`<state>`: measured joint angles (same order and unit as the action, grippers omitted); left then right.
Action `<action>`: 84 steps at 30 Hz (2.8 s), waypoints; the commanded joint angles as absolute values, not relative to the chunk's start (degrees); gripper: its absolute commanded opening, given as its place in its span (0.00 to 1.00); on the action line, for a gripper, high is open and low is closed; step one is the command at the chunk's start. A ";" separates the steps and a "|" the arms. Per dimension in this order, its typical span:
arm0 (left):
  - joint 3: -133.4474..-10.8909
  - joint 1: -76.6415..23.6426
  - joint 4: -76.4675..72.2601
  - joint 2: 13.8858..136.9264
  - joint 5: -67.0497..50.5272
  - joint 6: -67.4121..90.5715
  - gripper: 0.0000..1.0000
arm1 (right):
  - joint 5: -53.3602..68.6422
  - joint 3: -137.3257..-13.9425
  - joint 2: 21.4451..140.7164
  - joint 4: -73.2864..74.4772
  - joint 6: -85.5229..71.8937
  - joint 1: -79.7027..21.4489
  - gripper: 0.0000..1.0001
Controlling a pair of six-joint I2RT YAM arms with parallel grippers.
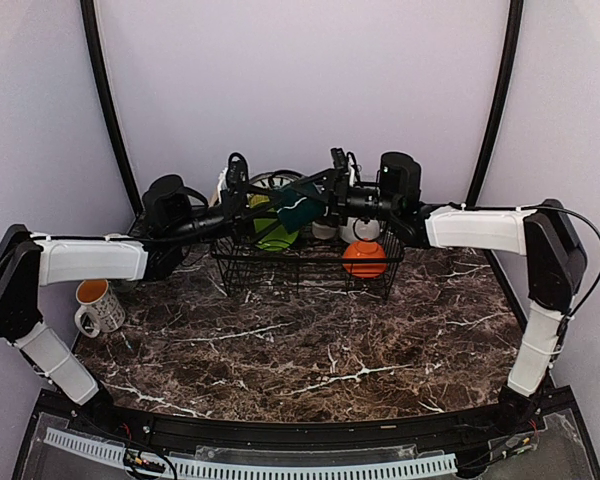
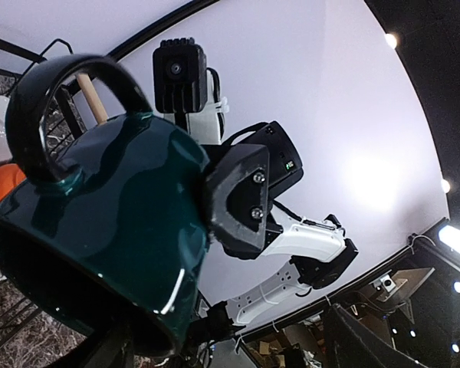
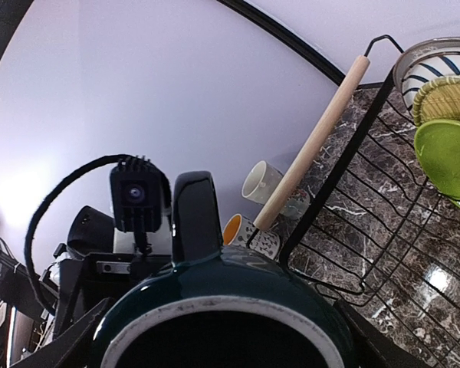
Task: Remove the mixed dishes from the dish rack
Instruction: Pass from the right arm to the left, then place the cup at the corner of the board.
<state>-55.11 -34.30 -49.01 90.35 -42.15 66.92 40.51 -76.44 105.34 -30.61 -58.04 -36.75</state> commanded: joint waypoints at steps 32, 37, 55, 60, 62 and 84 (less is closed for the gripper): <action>-59.63 -35.95 -38.13 83.42 -37.25 57.27 0.01 | 43.33 -77.44 106.92 -44.20 -63.24 -40.27 0.37; -58.15 -35.95 -32.38 78.70 -35.76 53.29 0.01 | 43.23 -75.06 105.10 -44.46 -63.24 -38.63 0.93; -62.65 -35.84 20.02 62.14 -14.93 31.62 0.01 | 42.07 -70.05 99.13 -36.85 -56.60 -33.96 0.99; -65.47 -35.81 37.57 56.80 -2.80 27.86 0.01 | 40.96 -70.99 98.57 -31.53 -51.98 -33.79 0.99; -65.66 -35.78 43.61 54.92 3.12 28.09 0.01 | 40.30 -71.75 98.61 -29.14 -50.06 -33.75 0.99; -51.26 -35.71 55.78 57.36 24.74 52.33 0.01 | 36.84 -75.63 100.37 -16.79 -41.37 -33.84 0.99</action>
<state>-53.17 -35.90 58.13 57.30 21.15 47.90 38.74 -74.04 100.51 -19.59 -44.31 -34.06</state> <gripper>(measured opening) 0.089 0.986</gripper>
